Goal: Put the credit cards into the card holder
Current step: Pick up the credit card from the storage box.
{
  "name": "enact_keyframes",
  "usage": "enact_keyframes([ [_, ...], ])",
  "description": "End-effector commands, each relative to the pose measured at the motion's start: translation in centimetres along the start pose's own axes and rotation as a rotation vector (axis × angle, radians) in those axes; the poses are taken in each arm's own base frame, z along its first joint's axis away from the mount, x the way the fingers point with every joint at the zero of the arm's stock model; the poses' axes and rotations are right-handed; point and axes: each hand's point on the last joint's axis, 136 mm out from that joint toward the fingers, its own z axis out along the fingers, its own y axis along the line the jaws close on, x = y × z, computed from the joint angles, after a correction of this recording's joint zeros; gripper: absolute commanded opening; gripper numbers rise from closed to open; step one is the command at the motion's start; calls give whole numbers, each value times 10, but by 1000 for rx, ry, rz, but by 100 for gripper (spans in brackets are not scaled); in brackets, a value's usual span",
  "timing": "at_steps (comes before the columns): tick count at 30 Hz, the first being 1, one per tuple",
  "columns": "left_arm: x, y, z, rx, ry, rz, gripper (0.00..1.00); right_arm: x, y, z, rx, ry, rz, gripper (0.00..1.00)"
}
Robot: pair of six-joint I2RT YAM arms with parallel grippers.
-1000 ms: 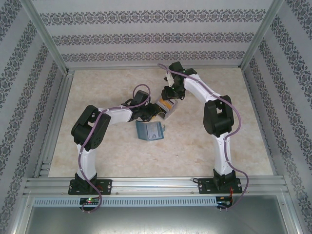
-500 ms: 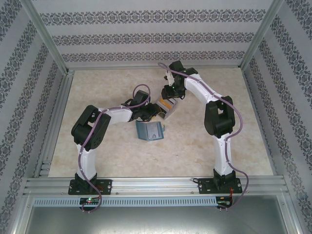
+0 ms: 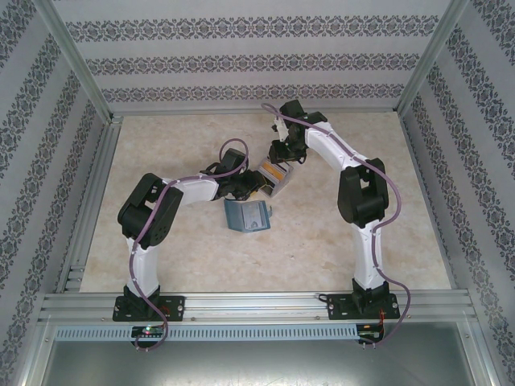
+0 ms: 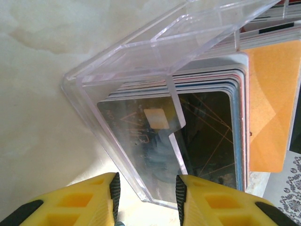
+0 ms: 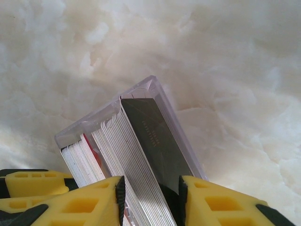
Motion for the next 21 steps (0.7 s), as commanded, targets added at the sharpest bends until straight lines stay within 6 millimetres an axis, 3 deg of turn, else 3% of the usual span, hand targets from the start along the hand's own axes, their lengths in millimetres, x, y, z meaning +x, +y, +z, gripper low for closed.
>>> enact_keyframes([
  [1,6,1,7,-16,20,32,40,6,19,-18,-64,3,-7,37],
  [11,6,0,7,-17,22,34,39,6,16,-15,-58,11,-3,32],
  [21,6,1,6,-22,26,36,40,1,13,-24,-57,-4,2,16],
])
